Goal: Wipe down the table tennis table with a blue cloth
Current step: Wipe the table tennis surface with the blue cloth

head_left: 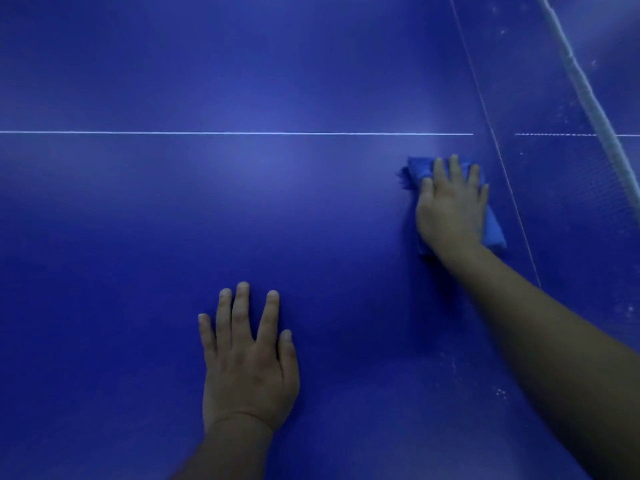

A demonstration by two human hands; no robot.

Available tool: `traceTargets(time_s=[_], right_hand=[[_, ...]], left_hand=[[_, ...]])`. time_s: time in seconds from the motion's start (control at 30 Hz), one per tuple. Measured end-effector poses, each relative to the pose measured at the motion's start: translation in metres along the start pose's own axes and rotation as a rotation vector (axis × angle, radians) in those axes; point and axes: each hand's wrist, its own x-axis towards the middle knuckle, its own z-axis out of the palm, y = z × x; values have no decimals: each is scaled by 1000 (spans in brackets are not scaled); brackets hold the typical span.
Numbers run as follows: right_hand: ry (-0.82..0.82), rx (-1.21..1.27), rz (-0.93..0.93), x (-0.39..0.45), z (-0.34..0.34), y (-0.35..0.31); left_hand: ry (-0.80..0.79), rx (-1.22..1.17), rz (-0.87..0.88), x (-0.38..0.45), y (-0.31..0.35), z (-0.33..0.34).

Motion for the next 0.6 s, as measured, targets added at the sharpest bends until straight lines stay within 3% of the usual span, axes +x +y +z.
traceTargets(time_s=[0.07, 0.2, 0.23, 0.37, 0.47, 0.6], right_hand=[[17, -21, -68, -17, 8, -27], [-84, 7, -480, -20, 22, -105], [-89, 0, -460, -13, 22, -102], [-3, 40, -16, -17, 18, -45], [-12, 54, -104, -20, 22, -71], [-53, 90, -217, 56, 19, -114]], left_hand=[[-7, -2, -2, 0, 0, -1], [-3, 10, -5, 0, 1, 1], [-2, 11, -5, 0, 1, 1], [23, -28, 3, 1, 0, 1], [36, -48, 11, 0, 0, 1], [26, -50, -6, 2, 2, 1]])
